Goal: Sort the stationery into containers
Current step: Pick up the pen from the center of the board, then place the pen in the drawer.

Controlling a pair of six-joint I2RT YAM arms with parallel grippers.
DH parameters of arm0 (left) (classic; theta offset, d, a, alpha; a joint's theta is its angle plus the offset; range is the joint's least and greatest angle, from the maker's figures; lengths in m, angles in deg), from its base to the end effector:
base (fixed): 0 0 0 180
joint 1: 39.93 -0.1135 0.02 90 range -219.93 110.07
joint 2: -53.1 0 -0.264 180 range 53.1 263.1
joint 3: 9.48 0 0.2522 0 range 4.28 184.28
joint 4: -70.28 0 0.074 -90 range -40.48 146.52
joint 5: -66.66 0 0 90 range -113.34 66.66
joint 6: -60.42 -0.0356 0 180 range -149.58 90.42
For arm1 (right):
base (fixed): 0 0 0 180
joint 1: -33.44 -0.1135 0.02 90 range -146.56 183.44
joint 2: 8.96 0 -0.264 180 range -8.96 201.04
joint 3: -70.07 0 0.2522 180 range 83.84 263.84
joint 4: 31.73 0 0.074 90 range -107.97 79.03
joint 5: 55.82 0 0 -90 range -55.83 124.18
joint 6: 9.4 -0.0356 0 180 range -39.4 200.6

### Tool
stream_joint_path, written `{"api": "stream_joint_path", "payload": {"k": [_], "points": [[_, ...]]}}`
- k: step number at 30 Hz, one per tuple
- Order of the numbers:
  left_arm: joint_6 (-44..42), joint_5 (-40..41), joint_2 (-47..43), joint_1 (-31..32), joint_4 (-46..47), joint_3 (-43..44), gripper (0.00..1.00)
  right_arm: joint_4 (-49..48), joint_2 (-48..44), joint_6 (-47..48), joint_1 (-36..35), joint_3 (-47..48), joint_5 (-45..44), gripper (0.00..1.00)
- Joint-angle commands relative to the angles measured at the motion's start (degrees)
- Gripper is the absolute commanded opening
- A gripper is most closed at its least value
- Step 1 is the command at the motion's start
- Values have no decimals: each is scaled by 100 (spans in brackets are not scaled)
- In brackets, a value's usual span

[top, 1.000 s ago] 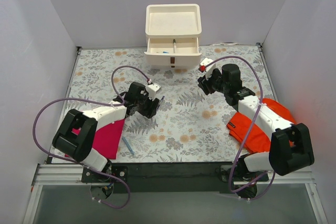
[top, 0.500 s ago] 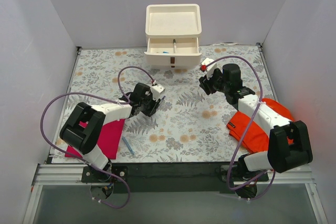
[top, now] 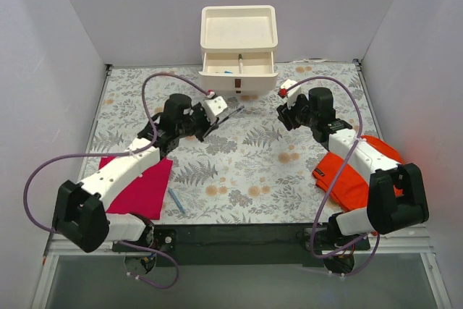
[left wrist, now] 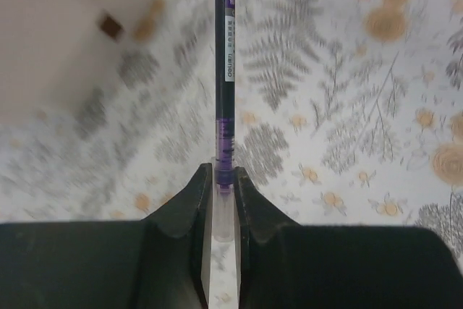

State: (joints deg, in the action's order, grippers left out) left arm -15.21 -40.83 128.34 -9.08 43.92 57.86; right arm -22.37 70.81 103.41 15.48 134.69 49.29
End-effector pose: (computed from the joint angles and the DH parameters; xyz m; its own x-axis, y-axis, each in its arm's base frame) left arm 0.2450 -0.1588 0.2734 -0.6425 0.1080 -0.7586 0.5604 0.7415 -0.3690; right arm 0.2969 0.1060 0.2624 -0.1609 -0.4456 -0.8807 -0.6354 0.7296 -0.2531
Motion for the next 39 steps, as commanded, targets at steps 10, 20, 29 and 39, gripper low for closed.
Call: {"api": "stream_joint_path", "payload": {"k": [10,20,29,39], "points": [[-1885,183,727,-70,1862,1804,0,-280,136,127,82,171,0,56],[-2333,282,1880,-264,2807,2543,0,-298,13,145,152,22,0,56],[-2562,475,2353,-273,2781,2850,6,-429,-14,101,240,-198,53,56],[-2606,704,2926,-281,2736,3457,10,-500,74,101,301,-181,79,56]]}}
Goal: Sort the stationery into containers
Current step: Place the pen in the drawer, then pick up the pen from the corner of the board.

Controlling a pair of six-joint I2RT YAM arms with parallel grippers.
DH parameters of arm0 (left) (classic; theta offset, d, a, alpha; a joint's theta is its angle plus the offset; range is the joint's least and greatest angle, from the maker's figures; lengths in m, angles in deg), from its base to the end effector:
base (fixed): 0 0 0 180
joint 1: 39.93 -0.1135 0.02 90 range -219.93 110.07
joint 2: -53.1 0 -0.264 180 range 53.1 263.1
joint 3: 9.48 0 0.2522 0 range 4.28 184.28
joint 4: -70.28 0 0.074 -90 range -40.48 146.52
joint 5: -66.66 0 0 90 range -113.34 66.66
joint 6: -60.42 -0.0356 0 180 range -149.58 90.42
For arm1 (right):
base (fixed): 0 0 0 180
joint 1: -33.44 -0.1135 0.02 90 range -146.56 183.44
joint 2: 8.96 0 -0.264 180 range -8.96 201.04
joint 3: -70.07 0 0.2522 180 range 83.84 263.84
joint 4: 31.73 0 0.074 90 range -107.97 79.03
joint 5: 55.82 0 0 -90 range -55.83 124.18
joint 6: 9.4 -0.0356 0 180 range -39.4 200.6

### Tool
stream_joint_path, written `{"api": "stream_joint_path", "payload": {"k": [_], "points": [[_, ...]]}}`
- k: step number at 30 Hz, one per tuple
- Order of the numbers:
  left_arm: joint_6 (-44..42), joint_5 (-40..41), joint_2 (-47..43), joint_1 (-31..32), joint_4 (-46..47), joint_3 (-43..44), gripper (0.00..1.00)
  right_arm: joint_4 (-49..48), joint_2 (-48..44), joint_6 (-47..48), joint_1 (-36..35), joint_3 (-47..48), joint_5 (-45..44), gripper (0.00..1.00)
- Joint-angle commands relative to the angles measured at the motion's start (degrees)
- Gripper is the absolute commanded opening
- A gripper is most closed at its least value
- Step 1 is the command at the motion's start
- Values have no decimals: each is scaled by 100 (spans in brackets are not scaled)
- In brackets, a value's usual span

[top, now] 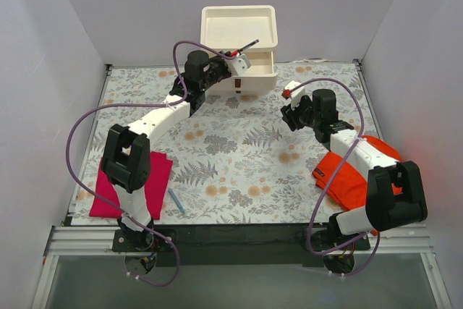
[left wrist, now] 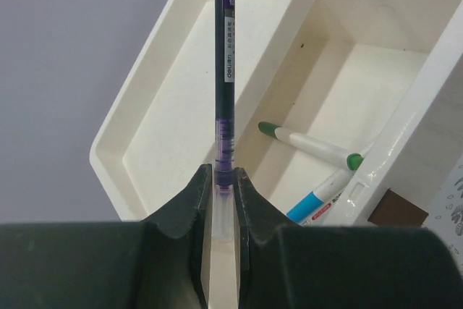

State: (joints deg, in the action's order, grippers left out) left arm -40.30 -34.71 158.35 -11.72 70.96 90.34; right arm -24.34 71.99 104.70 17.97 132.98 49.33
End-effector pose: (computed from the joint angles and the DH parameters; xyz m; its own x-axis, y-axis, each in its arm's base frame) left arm 0.3924 -0.2184 0.3353 0.0467 0.1819 -0.9822 0.6390 0.7503 0.1693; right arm 0.3022 0.0933 0.2496 -0.1798 -0.4587 -0.8702 -0.6117 0.7449 -0.2663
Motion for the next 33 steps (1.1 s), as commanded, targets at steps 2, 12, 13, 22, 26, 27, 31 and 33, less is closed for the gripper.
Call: {"api": "stream_joint_path", "payload": {"k": [2,12,13,22,26,27,31,33], "points": [[-141,100,-58,-26,85,174,11,-303,-53,-28,61,-36,66,56],[-62,443,-215,-35,771,-80,47,-312,-26,-45,105,-63,110,56],[-36,469,-294,-26,884,-133,48,-321,0,-45,105,-54,110,56],[36,-455,-2727,-427,-1339,-1294,61,-268,-44,-28,201,-89,40,56],[-1217,-1672,-3309,-1106,-5329,-1075,59,-207,-18,-71,237,-98,110,56],[-1683,-1710,-3344,-1202,-6747,-1074,58,-181,0,-72,237,-81,206,56],[-3615,-1596,-3231,-1493,-9131,-1231,54,48,201,-168,237,103,575,56],[-4023,-1622,-3309,-1546,-9406,-1652,52,127,255,-195,237,156,733,56]]}}
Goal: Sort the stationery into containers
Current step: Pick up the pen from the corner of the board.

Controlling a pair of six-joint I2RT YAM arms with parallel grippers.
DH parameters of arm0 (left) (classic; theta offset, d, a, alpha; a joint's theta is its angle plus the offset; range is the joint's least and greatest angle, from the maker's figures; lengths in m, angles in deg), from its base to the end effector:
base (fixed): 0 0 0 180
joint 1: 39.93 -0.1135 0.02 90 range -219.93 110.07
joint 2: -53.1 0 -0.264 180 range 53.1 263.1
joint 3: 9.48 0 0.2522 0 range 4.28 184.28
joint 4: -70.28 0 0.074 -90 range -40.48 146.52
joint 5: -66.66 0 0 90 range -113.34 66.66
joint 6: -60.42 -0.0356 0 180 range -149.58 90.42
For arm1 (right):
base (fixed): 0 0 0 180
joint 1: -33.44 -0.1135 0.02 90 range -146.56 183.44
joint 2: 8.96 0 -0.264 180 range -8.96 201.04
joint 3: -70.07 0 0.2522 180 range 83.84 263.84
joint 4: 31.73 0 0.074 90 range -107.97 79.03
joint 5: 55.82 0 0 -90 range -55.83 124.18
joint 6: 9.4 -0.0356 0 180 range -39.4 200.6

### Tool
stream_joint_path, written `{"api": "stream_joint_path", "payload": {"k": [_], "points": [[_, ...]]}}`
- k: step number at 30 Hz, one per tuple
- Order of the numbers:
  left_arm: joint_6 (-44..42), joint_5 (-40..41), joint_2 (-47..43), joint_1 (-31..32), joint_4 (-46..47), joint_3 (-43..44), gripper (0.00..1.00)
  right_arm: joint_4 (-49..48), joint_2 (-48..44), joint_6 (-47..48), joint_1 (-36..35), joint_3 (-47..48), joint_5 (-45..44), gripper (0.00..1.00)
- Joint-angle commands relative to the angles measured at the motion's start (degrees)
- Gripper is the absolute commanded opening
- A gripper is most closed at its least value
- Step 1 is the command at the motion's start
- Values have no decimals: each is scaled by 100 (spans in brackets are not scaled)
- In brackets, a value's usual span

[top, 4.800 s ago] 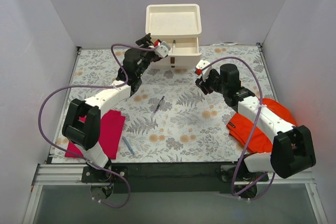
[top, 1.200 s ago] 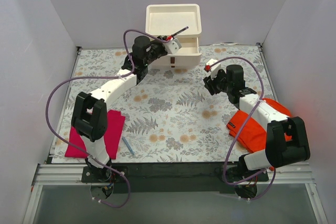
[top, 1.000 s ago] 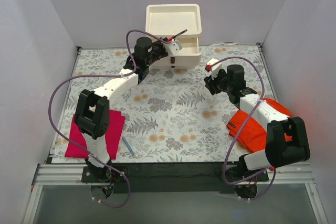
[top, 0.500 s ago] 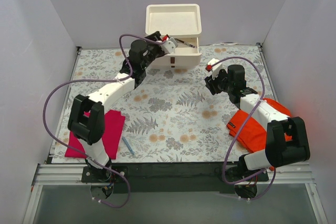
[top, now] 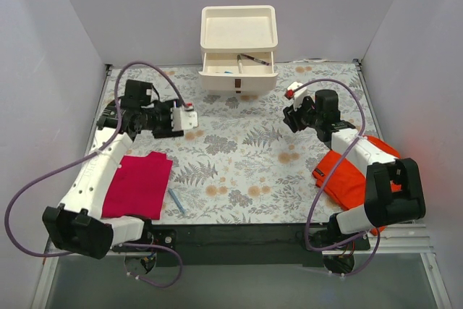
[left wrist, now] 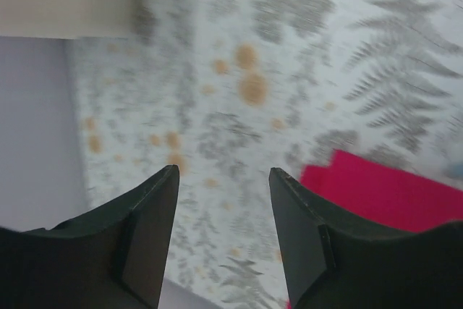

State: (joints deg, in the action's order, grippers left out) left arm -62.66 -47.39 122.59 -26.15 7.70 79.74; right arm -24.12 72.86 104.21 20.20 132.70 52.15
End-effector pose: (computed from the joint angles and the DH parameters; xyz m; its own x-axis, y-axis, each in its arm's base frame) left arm 0.2325 -0.0720 0.3735 -0.2763 0.5810 -0.7656 0.7859 0.5951 0.1679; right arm 0.3060 0.0833 0.2433 -0.2075 -0.4402 -0.8736 -0.6210 0.7493 -0.2300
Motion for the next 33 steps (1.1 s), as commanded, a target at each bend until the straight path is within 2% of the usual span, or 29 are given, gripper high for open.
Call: {"api": "stream_joint_path", "payload": {"k": [1,5,7,11,19,33], "points": [[-2025,-354,145,-138,-3012,-820,51,106,185,-147,5,203,470,56],[-3631,-284,-926,-148,-2309,-2305,52,167,176,-138,14,238,461,57],[-3933,-582,-1052,-165,-2237,-2746,52,263,141,-77,14,247,514,57],[-4110,-1013,-798,-165,-2431,-2826,50,369,1,-33,14,177,523,57],[-4514,-1277,-446,-156,-2193,-3099,44,545,-167,11,14,9,523,57],[-5411,-777,-322,-156,-2475,-3713,41,589,36,73,5,176,496,57]]}}
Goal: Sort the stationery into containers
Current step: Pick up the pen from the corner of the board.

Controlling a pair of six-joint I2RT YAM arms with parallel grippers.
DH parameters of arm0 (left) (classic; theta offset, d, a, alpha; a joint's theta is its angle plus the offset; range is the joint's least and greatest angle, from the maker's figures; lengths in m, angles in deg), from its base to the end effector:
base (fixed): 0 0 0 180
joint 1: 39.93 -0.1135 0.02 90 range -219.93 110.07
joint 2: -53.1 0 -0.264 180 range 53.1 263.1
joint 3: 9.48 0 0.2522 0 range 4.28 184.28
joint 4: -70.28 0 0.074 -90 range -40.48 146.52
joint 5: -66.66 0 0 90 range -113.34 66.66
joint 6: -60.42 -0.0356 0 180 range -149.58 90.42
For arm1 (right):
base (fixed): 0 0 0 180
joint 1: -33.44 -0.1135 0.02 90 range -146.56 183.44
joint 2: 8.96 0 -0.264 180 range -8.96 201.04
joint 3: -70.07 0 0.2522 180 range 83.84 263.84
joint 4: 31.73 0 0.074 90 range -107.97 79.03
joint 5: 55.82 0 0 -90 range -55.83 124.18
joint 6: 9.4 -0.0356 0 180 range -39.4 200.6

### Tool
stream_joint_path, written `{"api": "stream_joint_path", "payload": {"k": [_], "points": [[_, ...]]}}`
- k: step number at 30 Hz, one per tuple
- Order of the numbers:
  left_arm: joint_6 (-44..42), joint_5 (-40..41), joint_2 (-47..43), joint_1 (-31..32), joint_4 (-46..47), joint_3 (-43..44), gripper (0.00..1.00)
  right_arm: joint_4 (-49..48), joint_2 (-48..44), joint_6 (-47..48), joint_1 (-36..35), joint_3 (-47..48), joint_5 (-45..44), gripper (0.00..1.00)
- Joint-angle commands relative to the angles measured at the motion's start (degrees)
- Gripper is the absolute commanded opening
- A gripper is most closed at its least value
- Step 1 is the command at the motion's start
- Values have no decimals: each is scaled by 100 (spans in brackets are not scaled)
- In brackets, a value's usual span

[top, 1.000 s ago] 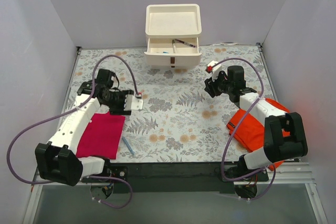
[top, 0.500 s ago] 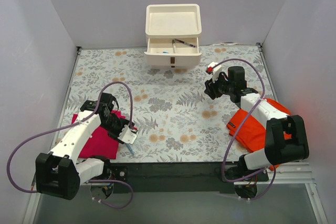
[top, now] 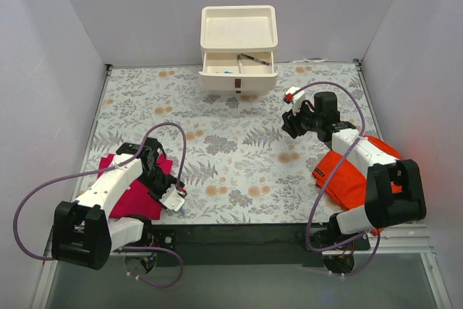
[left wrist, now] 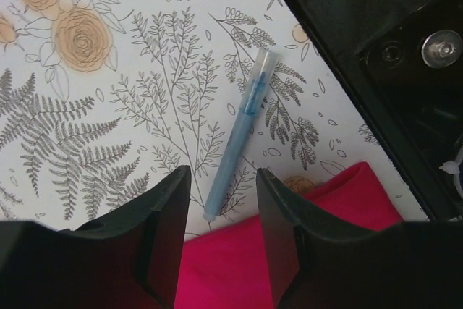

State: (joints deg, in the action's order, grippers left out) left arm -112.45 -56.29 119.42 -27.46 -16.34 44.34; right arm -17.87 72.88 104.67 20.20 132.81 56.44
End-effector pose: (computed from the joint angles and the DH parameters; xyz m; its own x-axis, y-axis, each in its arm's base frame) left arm 0.1362 -0.0499 0.1981 -0.0234 0.8579 -0.5132 0.9687 -0.1075 -0.2239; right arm 0.2992 0.0843 0.2341 -0.2709 -0.4515 -0.8501 -0.6920 0.7053 -0.1540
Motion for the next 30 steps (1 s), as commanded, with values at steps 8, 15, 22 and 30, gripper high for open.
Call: {"api": "stream_joint_path", "payload": {"k": [8,15,22,30], "points": [[-520,227,126,27,641,-534,42,-36,77,18,14,139,59,57],[-485,307,442,54,940,-507,41,-19,191,36,14,236,41,57],[-564,359,636,98,1019,-551,33,-19,279,88,14,289,6,57],[-3,245,1101,282,1125,-148,1,138,359,132,14,429,-125,57]]}}
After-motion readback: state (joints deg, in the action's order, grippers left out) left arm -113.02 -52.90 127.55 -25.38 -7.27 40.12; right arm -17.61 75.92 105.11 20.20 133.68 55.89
